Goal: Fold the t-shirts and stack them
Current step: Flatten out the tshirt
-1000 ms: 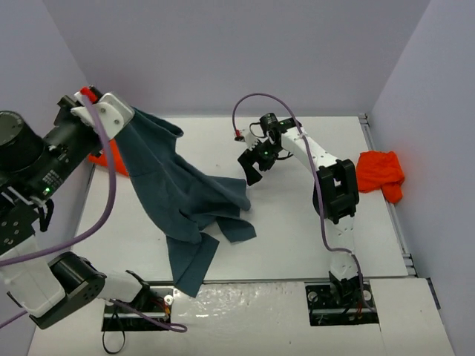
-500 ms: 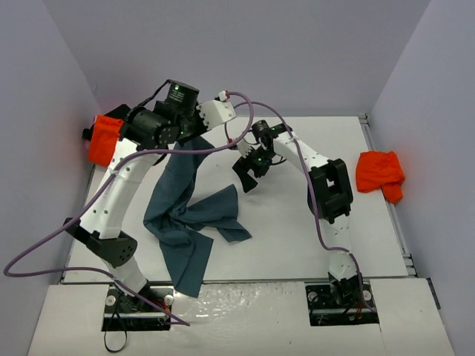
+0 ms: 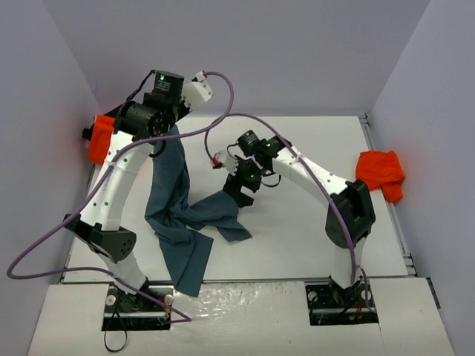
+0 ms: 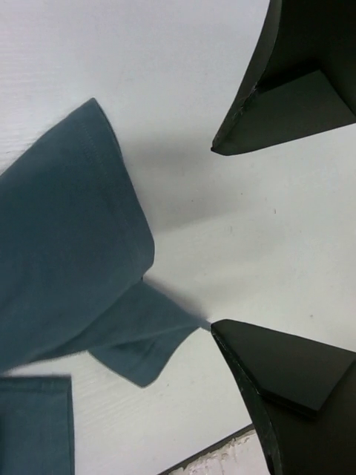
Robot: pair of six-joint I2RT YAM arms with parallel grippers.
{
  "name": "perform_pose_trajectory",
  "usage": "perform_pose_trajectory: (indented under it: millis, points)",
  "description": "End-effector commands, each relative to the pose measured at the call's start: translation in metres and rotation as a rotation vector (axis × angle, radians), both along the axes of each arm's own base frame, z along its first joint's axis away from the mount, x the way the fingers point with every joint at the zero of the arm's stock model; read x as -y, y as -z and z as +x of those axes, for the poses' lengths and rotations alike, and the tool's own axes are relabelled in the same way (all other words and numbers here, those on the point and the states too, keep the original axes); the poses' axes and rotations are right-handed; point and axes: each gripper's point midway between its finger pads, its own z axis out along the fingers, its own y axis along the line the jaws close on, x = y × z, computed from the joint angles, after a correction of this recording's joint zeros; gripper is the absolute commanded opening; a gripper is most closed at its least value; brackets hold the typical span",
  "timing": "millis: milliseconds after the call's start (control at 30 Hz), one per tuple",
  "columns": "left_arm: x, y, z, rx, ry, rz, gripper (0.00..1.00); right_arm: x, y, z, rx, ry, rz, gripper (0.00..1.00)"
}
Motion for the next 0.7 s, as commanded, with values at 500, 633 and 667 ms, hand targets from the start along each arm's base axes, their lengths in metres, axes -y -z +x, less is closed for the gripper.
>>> perform_pose_trajectory:
  millis: [500, 633, 667]
  points:
    - [-0.022, 0.016, 0.028, 0.011, -0.12, -0.03, 0.0, -0.017, 0.049, 0.047, 0.484, 0.234, -0.326, 0.86]
    - [-0.025, 0.02, 0.03, 0.003, -0.133, -0.045, 0.0, -0.027, 0.051, 0.046, 0.544, 0.253, -0.33, 0.86]
    - [-0.025, 0.021, 0.03, 0.001, -0.133, -0.046, 0.0, -0.03, 0.052, 0.044, 0.55, 0.252, -0.331, 0.86]
